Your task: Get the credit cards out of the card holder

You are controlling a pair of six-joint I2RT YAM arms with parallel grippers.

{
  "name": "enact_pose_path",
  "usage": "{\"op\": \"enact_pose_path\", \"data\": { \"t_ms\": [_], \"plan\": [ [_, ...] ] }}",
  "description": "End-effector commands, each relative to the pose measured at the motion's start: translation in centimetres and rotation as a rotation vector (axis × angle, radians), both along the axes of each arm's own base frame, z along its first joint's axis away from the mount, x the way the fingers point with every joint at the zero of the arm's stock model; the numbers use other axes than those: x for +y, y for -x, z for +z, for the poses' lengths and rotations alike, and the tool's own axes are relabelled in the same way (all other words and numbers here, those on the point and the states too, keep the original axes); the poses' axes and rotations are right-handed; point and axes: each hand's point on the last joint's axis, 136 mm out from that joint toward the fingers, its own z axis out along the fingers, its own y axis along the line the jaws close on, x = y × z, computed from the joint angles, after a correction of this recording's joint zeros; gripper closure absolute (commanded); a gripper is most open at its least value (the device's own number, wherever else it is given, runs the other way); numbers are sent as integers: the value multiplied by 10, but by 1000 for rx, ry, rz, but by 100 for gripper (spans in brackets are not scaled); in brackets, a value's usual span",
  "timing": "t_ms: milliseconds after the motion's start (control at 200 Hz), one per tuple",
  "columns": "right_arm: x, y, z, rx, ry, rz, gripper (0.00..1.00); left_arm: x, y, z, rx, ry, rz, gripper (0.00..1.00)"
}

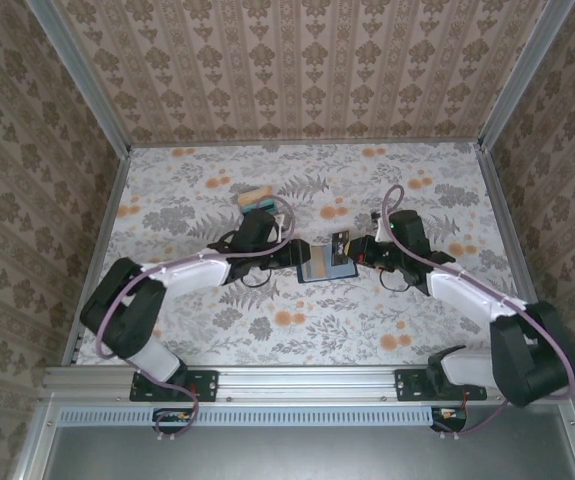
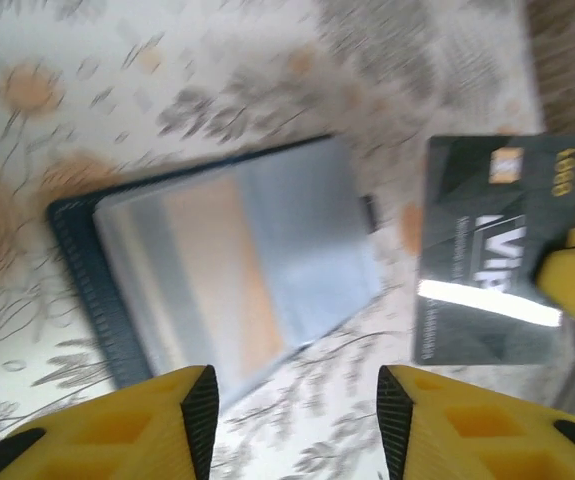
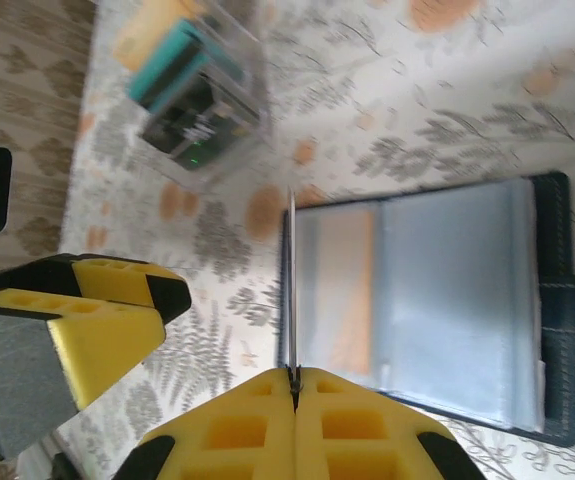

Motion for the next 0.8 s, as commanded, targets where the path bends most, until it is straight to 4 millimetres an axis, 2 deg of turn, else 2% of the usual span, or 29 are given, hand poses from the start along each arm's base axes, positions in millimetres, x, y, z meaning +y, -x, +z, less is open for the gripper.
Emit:
{"op": "enact_pose_path", "data": {
  "t_ms": [0,130,300,405,545,795],
  "plan": [
    [8,10,25,-47,-80,49,100,-7,2,45,-77,167,-9,51],
    [19,13,59,-115,-187,91,100,-11,8,76,-145,279,-25,52],
    [28,16,90,-184,-271,135,100,-17,18,94,-174,378,-62,58],
    [34,19,95,-194,-292,161,100,-23,22,99,-177,409,-85,60],
    [39,21,92,-184,-295,180,100,-27,25,108,-183,467,-106,64],
    [44,23,91,-184,-298,205,100,-28,26,110,-183,473,-117,71]
  ]
}}
